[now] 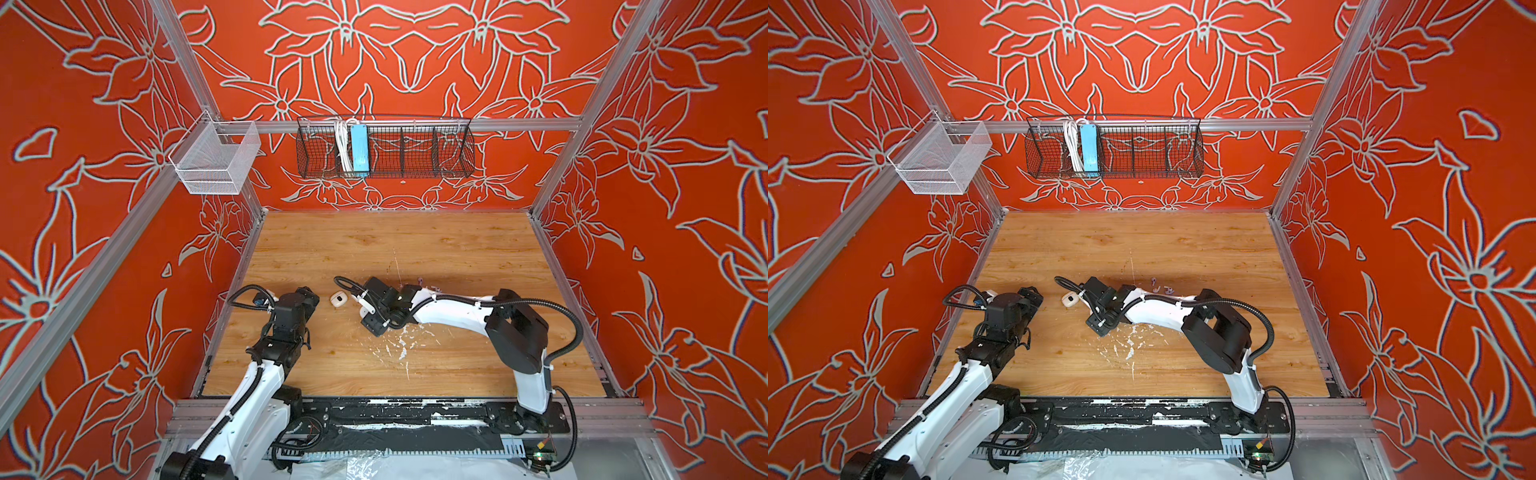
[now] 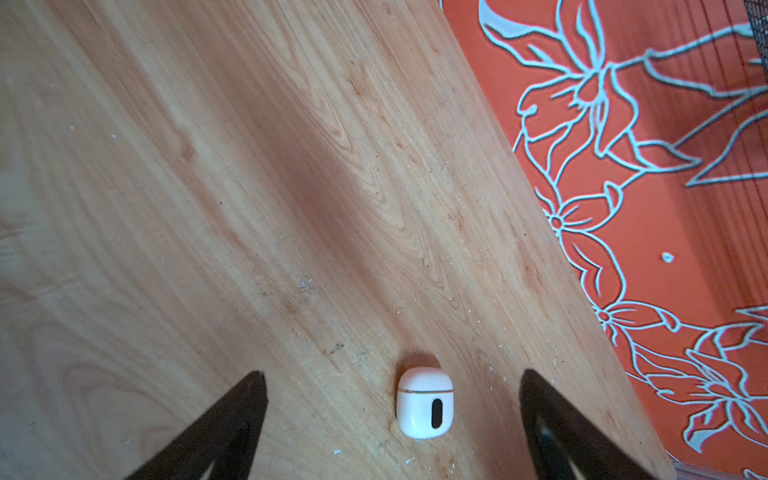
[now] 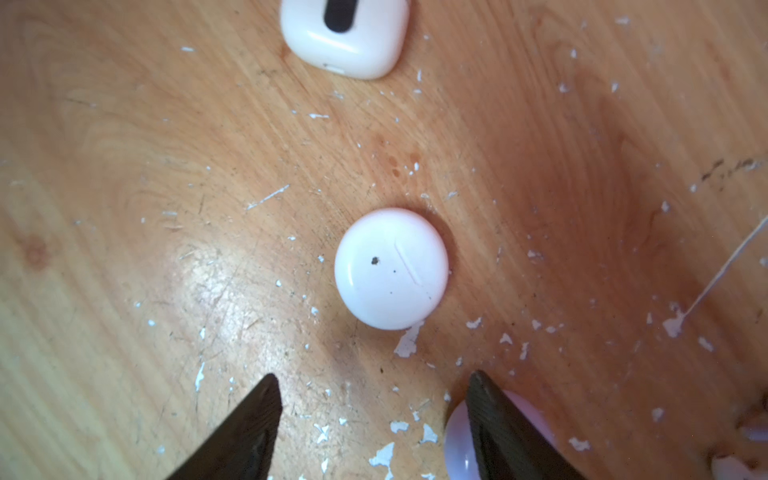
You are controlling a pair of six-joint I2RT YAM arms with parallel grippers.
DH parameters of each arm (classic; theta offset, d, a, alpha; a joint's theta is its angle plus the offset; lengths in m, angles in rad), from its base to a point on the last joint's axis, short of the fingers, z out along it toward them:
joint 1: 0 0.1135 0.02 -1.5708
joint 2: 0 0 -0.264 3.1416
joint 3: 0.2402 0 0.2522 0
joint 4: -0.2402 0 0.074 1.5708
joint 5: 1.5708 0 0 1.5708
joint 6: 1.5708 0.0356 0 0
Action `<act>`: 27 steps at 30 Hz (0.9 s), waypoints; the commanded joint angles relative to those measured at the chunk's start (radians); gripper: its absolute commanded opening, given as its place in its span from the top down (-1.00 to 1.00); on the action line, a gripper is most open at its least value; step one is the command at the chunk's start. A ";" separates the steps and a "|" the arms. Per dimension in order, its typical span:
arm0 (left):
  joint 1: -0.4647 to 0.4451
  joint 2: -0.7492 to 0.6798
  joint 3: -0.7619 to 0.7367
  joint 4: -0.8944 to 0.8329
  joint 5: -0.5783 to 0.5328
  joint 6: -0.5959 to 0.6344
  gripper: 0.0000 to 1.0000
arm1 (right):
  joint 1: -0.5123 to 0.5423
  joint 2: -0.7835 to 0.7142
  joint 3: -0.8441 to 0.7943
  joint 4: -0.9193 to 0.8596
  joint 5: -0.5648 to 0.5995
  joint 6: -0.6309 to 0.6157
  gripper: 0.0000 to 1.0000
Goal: Insert the wireless bluetooth earbuds into the charging case
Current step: 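Lower the open right gripper around the round white case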
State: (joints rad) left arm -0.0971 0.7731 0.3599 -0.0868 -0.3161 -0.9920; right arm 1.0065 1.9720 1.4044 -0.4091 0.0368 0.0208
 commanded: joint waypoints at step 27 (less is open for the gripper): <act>0.007 -0.014 0.020 0.039 0.044 0.057 -0.88 | -0.100 0.211 0.259 -0.159 -0.262 -0.390 -0.57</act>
State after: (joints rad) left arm -0.0971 0.7712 0.3626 -0.0589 -0.2646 -0.9390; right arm 0.9154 2.1506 1.6238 -0.5194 -0.1860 -0.3347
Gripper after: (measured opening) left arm 0.939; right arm 0.799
